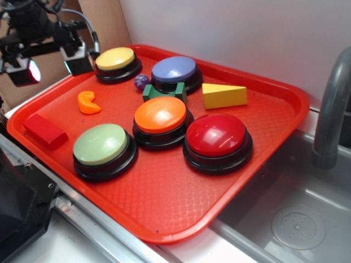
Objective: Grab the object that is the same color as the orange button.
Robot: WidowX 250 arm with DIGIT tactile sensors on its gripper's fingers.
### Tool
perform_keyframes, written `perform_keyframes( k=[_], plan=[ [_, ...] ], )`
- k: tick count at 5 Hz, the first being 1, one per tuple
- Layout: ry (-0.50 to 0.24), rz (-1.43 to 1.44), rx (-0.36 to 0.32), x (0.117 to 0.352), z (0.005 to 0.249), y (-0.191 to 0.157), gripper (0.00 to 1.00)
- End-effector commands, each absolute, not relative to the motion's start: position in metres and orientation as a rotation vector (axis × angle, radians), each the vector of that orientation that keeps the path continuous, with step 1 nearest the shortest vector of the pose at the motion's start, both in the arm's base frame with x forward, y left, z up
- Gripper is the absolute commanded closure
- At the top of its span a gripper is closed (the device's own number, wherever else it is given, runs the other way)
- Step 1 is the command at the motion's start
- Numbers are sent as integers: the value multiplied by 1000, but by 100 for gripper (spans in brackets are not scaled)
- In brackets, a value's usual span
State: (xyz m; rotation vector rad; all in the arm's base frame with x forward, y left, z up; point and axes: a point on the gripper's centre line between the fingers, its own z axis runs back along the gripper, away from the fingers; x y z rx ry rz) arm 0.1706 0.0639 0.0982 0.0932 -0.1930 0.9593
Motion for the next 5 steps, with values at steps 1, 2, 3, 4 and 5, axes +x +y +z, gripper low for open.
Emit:
perform_keyframes(
  k=[1,2,3,4,5],
  plan=[
    [-244,1096,116,190,68,95,0],
    [-262,1140,122,195,50,108,0],
    [-304,1164,79,201,37,118,0],
    [-304,1161,46,202,29,124,0],
    [-302,1155,36,202,22,126,0]
  ],
)
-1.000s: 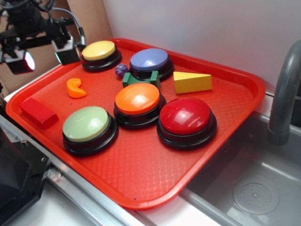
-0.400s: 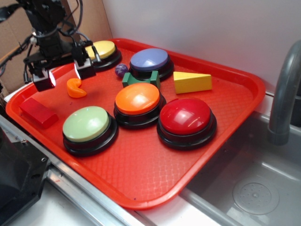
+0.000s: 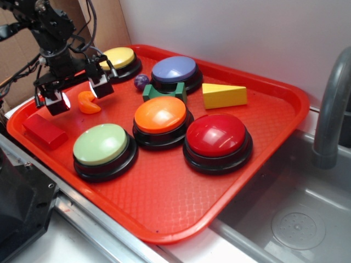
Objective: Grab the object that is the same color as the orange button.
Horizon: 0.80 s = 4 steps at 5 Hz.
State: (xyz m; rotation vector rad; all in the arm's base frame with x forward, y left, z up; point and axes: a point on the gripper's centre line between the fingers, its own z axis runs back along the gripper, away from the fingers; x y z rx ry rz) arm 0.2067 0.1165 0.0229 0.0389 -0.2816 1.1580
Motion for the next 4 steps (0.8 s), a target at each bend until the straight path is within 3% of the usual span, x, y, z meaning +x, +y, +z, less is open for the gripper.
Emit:
perform_keyframes(
  k=[1,2,4],
  plan=[
    [-299,1149,22,203,18,125,0],
    [-294,1159,26,203,14,125,0],
    [-212,1199,54,203,7,126,0]
  ],
)
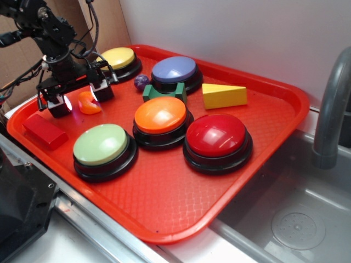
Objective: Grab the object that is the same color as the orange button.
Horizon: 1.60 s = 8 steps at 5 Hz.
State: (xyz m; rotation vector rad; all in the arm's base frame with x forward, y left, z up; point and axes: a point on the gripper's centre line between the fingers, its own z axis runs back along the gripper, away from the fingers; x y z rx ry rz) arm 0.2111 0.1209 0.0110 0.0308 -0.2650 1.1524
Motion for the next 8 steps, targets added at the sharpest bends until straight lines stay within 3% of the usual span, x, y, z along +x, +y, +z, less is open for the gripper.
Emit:
perform_keyframes(
  k=[1,3,4,8],
  plan=[
    [-179,1203,61,204,5,124,0],
    [-127,1205,85,204,2,114,0],
    [-130,1204,73,204,3,109,100],
    [-150,1217,61,204,11,110,100]
  ],
)
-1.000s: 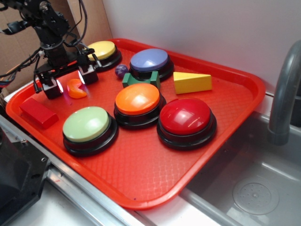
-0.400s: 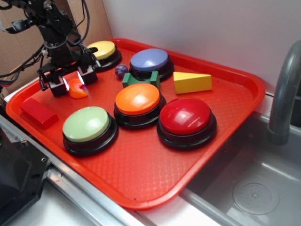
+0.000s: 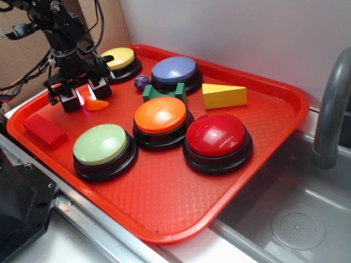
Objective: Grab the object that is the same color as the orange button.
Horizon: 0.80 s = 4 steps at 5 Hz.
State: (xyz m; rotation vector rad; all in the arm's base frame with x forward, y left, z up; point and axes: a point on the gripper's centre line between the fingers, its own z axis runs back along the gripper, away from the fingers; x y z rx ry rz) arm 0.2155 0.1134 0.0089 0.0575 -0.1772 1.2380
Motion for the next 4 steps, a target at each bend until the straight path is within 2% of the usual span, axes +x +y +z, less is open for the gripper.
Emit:
perform_keyframes(
  k=[1,2,4],
  plan=[
    [-152,1184,139,202,35,115,100],
    [-145,1134,131,198,83,111,100],
    [-117,969,23,199,159,86,100]
  ],
)
